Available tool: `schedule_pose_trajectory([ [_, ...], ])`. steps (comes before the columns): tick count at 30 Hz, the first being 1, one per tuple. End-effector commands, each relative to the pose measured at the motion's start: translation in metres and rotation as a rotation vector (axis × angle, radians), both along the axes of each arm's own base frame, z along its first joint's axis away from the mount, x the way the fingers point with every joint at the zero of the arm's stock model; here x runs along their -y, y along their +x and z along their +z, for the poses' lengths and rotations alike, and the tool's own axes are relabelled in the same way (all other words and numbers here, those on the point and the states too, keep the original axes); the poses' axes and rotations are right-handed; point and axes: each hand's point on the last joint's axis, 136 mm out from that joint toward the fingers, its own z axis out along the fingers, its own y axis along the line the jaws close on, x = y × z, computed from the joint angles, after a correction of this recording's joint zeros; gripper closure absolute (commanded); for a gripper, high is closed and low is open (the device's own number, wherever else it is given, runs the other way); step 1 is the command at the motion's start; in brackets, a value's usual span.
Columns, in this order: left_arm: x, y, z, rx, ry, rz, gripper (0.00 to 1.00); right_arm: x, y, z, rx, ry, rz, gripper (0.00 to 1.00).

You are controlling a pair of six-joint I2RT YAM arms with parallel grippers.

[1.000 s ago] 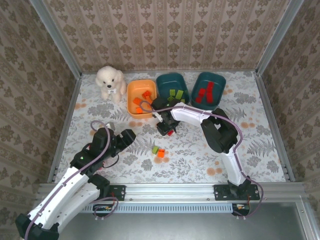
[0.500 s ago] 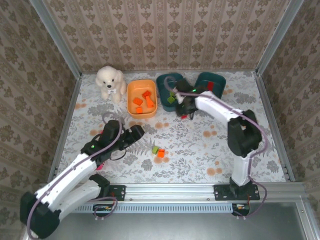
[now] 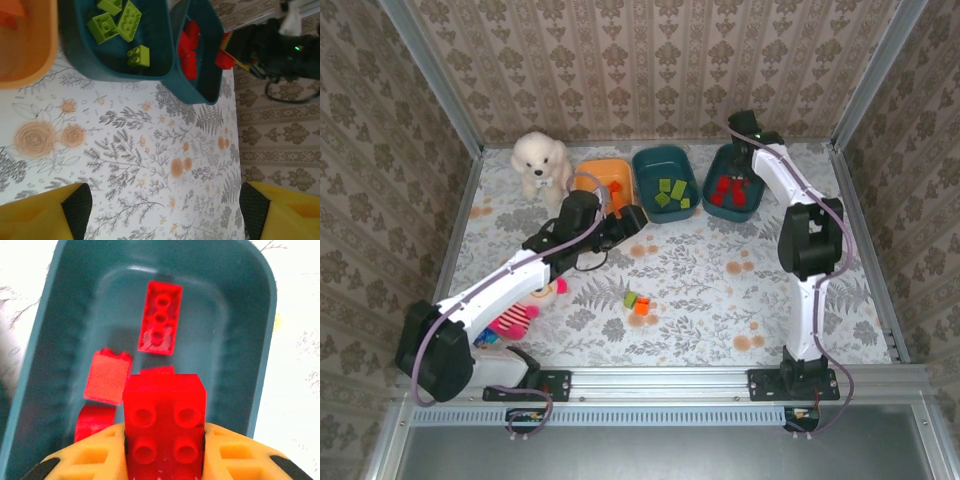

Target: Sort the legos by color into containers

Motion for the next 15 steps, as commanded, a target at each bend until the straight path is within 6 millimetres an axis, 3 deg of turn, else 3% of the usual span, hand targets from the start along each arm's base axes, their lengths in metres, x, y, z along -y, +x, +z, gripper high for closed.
schedule_pose_trajectory([
  [1, 0.012, 0.004, 0.017, 0.053, -0.028, -0.047, 0.19, 0.027, 0.005, -0.010, -0.060, -0.107, -0.082, 0.70],
  [7, 0.016, 0.007, 0.020, 0.062, -0.040, -0.059, 0.19, 0.048, 0.024, -0.026, -0.064, -0.151, -0.134, 0.69],
  [12, 0.016, 0.008, 0.019, 0.055, -0.040, -0.057, 0.19, 0.047, 0.036, -0.040, -0.067, -0.151, -0.119, 0.66],
  [15, 0.013, 0.007, 0.018, 0.049, -0.035, -0.053, 0.19, 0.047, 0.036, -0.045, -0.072, -0.149, -0.126, 0.56],
])
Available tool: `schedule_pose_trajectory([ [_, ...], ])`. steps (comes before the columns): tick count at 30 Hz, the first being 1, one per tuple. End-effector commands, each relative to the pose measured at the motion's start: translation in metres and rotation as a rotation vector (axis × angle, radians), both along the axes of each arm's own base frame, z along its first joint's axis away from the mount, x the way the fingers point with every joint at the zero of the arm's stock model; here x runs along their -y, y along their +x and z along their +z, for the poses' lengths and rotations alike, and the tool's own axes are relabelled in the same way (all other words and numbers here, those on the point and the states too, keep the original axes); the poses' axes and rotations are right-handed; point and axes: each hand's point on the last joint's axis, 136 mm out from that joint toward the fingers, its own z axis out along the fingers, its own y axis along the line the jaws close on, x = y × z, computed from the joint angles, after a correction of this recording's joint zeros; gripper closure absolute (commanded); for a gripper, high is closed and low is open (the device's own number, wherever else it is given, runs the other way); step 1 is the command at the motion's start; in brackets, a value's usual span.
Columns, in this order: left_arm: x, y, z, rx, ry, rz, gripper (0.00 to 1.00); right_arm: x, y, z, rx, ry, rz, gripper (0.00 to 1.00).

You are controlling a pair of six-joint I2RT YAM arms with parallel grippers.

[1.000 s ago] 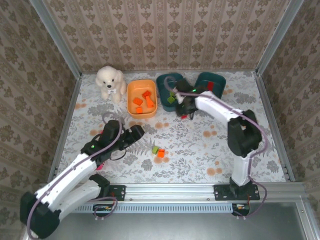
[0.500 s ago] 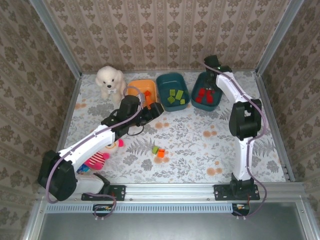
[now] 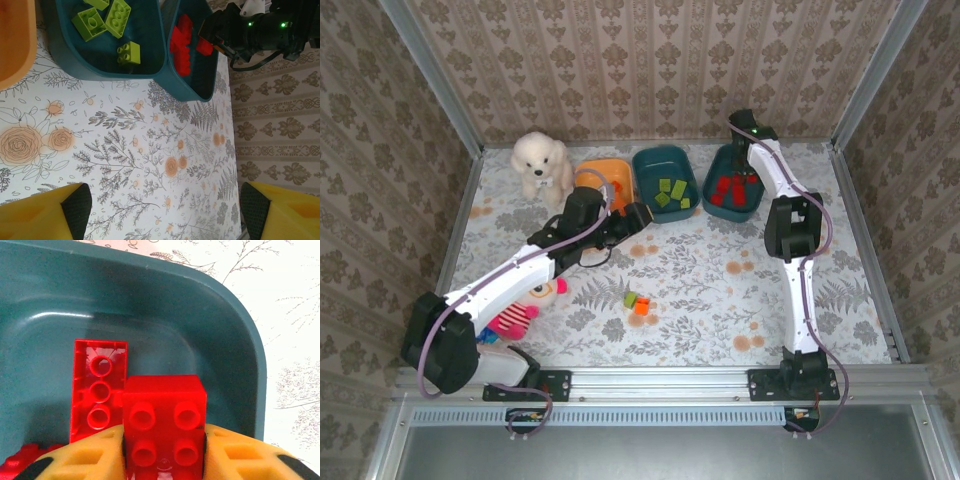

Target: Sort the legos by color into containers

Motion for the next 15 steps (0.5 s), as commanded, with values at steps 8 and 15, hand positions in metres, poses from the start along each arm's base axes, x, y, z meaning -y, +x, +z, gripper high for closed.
schedule_pose_trajectory([
  [8, -0.011, 0.002, 0.021, 0.052, -0.016, 0.005, 0.19, -0.014, 0.004, 0.036, 0.058, 0.005, 0.027, 0.29],
  [15, -0.042, -0.010, 0.009, 0.015, 0.052, 0.057, 0.19, -0.070, -0.007, 0.132, 0.245, 0.124, 0.165, 0.30],
])
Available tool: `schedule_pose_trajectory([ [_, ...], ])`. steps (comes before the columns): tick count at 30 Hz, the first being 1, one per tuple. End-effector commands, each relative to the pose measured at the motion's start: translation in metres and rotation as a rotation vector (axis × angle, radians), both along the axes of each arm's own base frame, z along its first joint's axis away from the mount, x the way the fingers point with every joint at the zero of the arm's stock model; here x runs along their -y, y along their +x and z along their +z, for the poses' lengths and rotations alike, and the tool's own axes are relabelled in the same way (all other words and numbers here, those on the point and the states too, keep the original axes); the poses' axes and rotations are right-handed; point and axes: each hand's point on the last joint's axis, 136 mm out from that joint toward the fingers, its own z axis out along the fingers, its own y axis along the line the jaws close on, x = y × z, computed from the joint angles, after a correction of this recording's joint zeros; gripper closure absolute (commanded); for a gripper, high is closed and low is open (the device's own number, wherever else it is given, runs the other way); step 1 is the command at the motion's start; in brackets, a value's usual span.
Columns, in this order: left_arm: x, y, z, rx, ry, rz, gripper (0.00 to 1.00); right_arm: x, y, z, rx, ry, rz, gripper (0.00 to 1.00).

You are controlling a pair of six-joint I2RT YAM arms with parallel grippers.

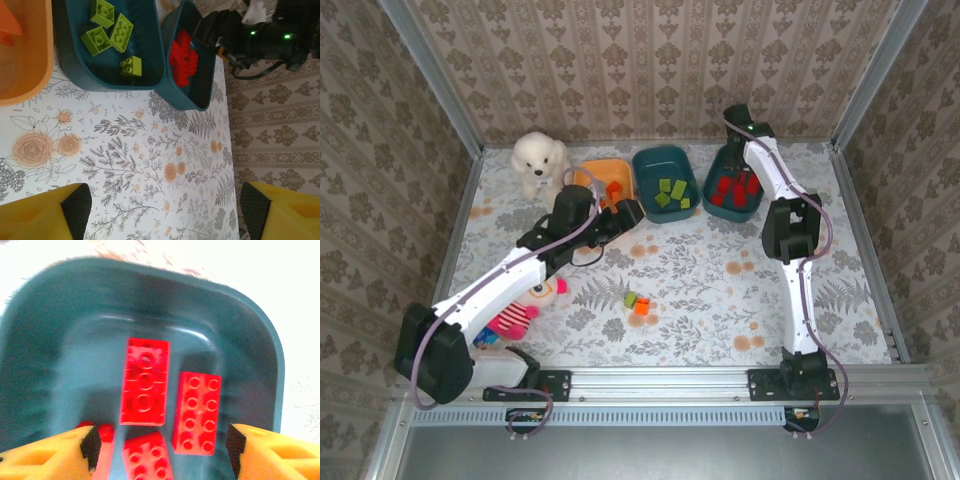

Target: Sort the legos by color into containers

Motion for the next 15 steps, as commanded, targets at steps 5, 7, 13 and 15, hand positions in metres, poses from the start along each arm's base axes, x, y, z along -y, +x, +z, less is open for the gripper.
schedule_pose_trajectory([
  [5, -0.065, -0.031, -0.023, -0.057, 0.144, 0.106, 0.18, -0.108, -0.061, 0.120, 0.260, 0.186, 0.283, 0.30],
  [7, -0.081, -0.042, -0.028, -0.074, 0.157, 0.135, 0.18, -0.136, -0.092, 0.114, 0.249, 0.237, 0.350, 0.29],
  [13, -0.111, -0.079, -0.048, -0.124, 0.168, 0.149, 0.19, -0.198, -0.199, 0.074, 0.161, 0.357, 0.517, 0.30],
  [15, -0.113, -0.092, -0.057, -0.154, 0.178, 0.125, 0.20, -0.217, -0.233, 0.064, 0.145, 0.413, 0.607, 0.30],
])
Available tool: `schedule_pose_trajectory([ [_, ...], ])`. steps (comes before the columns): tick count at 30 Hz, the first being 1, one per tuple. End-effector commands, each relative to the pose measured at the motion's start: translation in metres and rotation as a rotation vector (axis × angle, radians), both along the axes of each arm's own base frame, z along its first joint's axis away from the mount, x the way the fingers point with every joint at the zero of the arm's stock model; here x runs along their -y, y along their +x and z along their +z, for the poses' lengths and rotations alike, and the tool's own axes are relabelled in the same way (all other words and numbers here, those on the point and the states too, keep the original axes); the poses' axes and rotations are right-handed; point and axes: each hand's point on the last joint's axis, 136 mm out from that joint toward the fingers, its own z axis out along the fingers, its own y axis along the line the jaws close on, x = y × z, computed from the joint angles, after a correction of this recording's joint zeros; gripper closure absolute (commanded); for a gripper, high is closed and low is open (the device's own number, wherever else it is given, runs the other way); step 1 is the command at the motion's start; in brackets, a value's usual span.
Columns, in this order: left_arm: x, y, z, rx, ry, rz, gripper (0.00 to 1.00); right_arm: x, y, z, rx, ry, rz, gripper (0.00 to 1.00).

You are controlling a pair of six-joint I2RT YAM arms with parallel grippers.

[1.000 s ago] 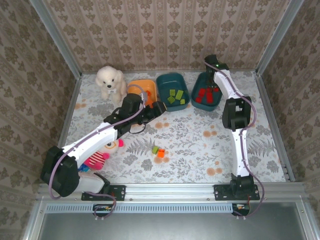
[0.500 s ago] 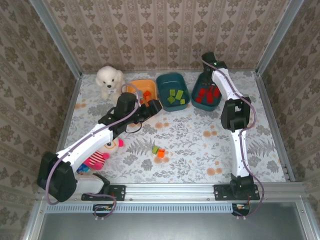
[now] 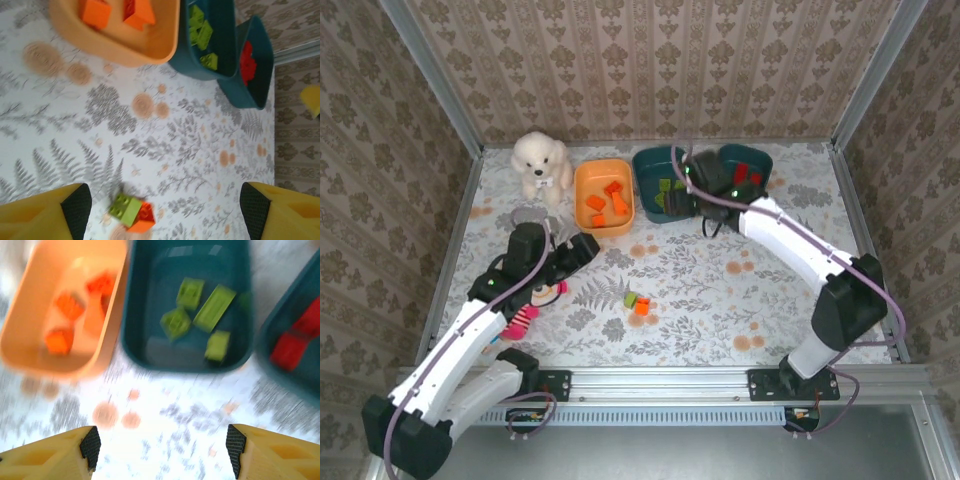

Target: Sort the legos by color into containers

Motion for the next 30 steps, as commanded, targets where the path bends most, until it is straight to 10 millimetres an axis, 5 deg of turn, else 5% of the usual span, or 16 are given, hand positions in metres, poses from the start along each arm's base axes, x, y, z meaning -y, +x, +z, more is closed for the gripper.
schedule_pose_trajectory([
  [1, -0.009, -0.029, -0.028, -0.101, 0.051, -0.050, 0.20, -0.033, -0.046, -0.008, -0.017, 0.127, 0.143, 0.30],
  [7, 0.002, -0.058, -0.072, -0.294, 0.028, -0.098, 0.26, -0.073, -0.150, -0.020, -0.055, 0.246, 0.513, 0.30],
  [14, 0.026, -0.061, -0.104, -0.421, 0.098, -0.068, 0.27, -0.058, -0.213, -0.032, -0.009, 0.262, 0.693, 0.24],
  [22, 0.050, -0.055, -0.118, -0.479, 0.170, -0.004, 0.29, -0.046, -0.214, -0.032, 0.072, 0.174, 0.683, 0.18],
  [30, 0.043, -0.053, -0.115, -0.442, 0.140, 0.089, 0.28, -0.050, -0.196, -0.044, 0.095, 0.049, 0.654, 0.18],
])
